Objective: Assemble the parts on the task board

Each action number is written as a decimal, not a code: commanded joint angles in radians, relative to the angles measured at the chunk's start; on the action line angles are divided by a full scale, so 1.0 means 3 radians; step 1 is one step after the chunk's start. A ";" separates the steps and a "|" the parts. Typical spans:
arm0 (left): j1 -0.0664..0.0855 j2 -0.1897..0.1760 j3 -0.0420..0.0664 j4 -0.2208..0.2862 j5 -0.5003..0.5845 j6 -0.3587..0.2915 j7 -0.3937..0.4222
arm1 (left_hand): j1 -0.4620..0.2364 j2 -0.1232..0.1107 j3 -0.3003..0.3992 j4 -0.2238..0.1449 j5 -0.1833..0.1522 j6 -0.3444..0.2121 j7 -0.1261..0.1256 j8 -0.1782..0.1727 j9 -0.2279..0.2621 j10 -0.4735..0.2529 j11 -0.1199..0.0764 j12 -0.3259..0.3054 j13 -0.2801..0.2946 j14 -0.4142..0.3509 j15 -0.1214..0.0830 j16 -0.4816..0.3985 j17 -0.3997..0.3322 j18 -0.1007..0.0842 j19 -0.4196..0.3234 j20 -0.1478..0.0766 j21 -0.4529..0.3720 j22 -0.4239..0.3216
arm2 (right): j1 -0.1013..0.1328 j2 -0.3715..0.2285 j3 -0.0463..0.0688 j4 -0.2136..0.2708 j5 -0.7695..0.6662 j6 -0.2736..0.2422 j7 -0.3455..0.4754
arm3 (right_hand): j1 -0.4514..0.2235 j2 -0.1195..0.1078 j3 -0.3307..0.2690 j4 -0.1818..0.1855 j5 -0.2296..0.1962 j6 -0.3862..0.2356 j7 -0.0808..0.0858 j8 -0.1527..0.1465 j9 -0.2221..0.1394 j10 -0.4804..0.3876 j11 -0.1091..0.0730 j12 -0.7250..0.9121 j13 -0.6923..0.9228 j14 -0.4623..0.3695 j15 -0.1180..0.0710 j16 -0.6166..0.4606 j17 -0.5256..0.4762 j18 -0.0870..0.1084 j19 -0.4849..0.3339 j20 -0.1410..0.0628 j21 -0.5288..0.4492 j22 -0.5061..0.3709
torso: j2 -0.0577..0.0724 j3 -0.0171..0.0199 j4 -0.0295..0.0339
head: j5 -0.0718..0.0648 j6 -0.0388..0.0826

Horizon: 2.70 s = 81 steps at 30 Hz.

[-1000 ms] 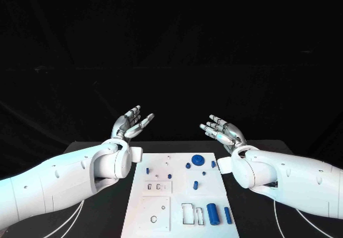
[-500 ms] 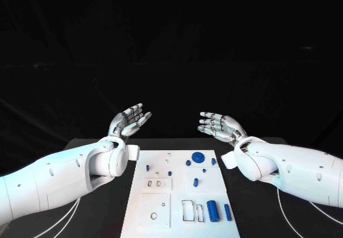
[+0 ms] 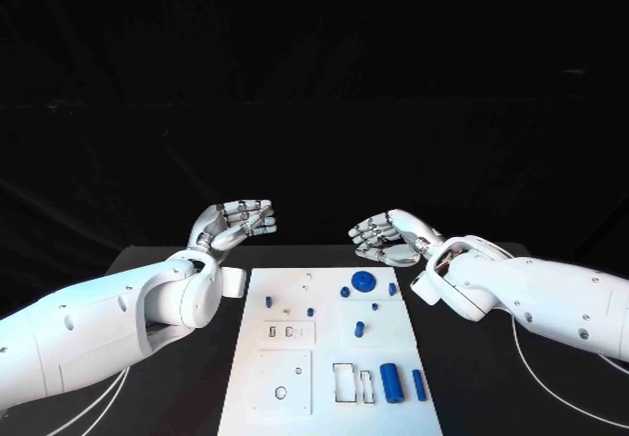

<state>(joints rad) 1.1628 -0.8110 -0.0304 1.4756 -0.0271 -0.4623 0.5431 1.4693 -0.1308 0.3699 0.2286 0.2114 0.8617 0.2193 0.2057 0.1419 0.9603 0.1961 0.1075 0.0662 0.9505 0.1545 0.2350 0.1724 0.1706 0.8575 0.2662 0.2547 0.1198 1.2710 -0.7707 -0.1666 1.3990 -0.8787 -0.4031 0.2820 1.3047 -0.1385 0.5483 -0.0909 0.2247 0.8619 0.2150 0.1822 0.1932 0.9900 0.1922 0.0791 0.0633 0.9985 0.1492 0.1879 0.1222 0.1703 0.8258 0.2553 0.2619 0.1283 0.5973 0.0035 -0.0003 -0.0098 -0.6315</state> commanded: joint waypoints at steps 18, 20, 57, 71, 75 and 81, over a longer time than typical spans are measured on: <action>0.0052 -0.0400 0.0050 0.0676 -0.0189 0.0415 -0.0184 | -0.0080 -0.0078 0.0114 -0.0038 -0.0028 0.0055 0.0074 0.0025 0.0010 0.0125 -0.0028 -0.0061 -0.0003 0.0144 -0.0047 0.0050 0.0102 0.0043 0.0168 -0.0069 0.0112 0.0036 | 0.0143 0.0066 0.0006 0.0195 -0.2322 0.0587 -0.1191 | -0.0129 -0.0415 -0.0126 0.0277 0.0185 0.0533 -0.0221 0.0132 0.0191 0.0831 -0.0374 -0.0040 0.0158 0.1463 -0.0504 0.2401 0.1742 0.0020 0.1070 -0.0536 0.1734 0.1131 | 0.0315 -0.0072 0.0083 | -0.0077 -0.0020; 0.0056 -0.0409 0.0052 0.0688 -0.0183 0.0421 -0.0186 | -0.0080 -0.0078 0.0114 -0.0038 -0.0028 0.0055 0.0074 0.0025 0.0010 0.0125 -0.0028 -0.0061 -0.0003 0.0144 -0.0047 0.0050 0.0102 0.0043 0.0168 -0.0069 0.0112 0.0036 | 0.0145 0.0093 0.0006 0.0184 -0.2392 0.0589 -0.1233 | -0.0127 -0.0428 -0.0110 0.0309 0.0186 0.0508 -0.0225 0.0126 0.0218 0.0825 -0.0376 -0.0042 0.0175 0.1565 -0.0510 0.2802 0.2189 -0.0050 0.1270 -0.0540 0.2131 0.1630 | 0.0331 -0.0079 0.0083 | -0.0081 -0.0019; 0.0084 -0.0473 0.0072 0.0748 -0.0174 0.0488 -0.0229 | -0.0093 -0.0092 0.0122 -0.0049 -0.0032 0.0039 0.0082 0.0015 0.0006 0.0117 -0.0022 -0.0085 -0.0004 0.0134 -0.0044 0.0039 0.0112 0.0041 0.0190 -0.0074 0.0131 0.0042 | 0.0098 0.0283 0.0002 0.0021 -0.2666 0.0673 -0.1390 | -0.0095 -0.0458 -0.0094 0.0468 0.0193 0.0465 -0.0211 0.0144 0.0399 0.0706 -0.0354 -0.0034 0.0262 0.1691 -0.0483 0.3914 0.3426 -0.0267 0.1757 -0.0495 0.3337 0.3218 | 0.0486 -0.0122 0.0135 | -0.0113 0.0012; 0.0085 -0.0472 0.0073 0.0728 -0.0172 0.0503 -0.0246 | -0.0099 -0.0095 0.0122 -0.0049 -0.0033 0.0036 0.0085 0.0013 0.0005 0.0116 -0.0020 -0.0090 -0.0004 0.0133 -0.0043 0.0037 0.0115 0.0040 0.0192 -0.0074 0.0134 0.0042 | 0.0078 0.0294 0.0002 -0.0008 -0.2665 0.0728 -0.1417 | -0.0034 -0.0405 -0.0019 0.0481 0.0196 0.0527 -0.0223 0.0187 0.0455 0.0766 -0.0368 -0.0024 0.0288 0.1698 -0.0492 0.4007 0.3523 -0.0287 0.1794 -0.0498 0.3449 0.3376 | 0.0512 -0.0128 0.0145 | -0.0110 0.0011; 0.0085 -0.0473 0.0073 0.0723 -0.0172 0.0505 -0.0250 | -0.0099 -0.0095 0.0122 -0.0049 -0.0033 0.0036 0.0085 0.0013 0.0005 0.0116 -0.0020 -0.0090 -0.0004 0.0133 -0.0043 0.0037 0.0115 0.0040 0.0192 -0.0074 0.0134 0.0042 | 0.0061 0.0299 0.0001 -0.0012 -0.2665 0.0726 -0.1420 | -0.0010 -0.0385 0.0014 0.0477 0.0197 0.0540 -0.0227 0.0198 0.0471 0.0782 -0.0374 -0.0023 0.0293 0.1696 -0.0495 0.4019 0.3529 -0.0289 0.1795 -0.0501 0.3465 0.3398 | 0.0517 -0.0126 0.0146 | -0.0106 0.0001; 0.0085 -0.0476 0.0073 0.0719 -0.0172 0.0507 -0.0258 | -0.0099 -0.0095 0.0122 -0.0049 -0.0033 0.0036 0.0085 0.0013 0.0005 0.0116 -0.0020 -0.0090 -0.0004 0.0133 -0.0043 0.0037 0.0115 0.0040 0.0192 -0.0074 0.0134 0.0042 | 0.0051 0.0300 0.0001 -0.0001 -0.2669 0.0589 -0.1423 | 0.0011 -0.0335 0.0070 0.0481 0.0092 0.0579 -0.0247 0.0231 0.0515 0.0880 -0.0400 0.0002 0.0320 0.1700 -0.0514 0.4064 0.3576 -0.0302 0.1820 -0.0514 0.3532 0.3495 | 0.0522 -0.0131 0.0144 | -0.0104 -0.0002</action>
<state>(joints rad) 1.1868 -0.9546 -0.0096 1.6902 -0.0758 -0.3299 0.4636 1.4458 -0.1543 0.4004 0.2138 0.2066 0.8812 0.2246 0.2146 0.1451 0.9956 0.1843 0.0872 0.0657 0.9952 0.1379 0.2521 0.2061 0.1703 0.9080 0.2467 0.2893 0.1310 1.2917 -0.6823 -0.1631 1.3975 -1.6639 -0.2156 -0.1359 1.3045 -0.2459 0.5674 0.0525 0.2496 1.0300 0.1420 0.2480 0.3467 1.2490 0.0715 0.0765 0.1569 1.4648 0.0015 1.4031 1.1949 0.0997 1.3637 0.1005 1.3185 1.1763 0.7525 -0.0346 0.0431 -0.0411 -0.6319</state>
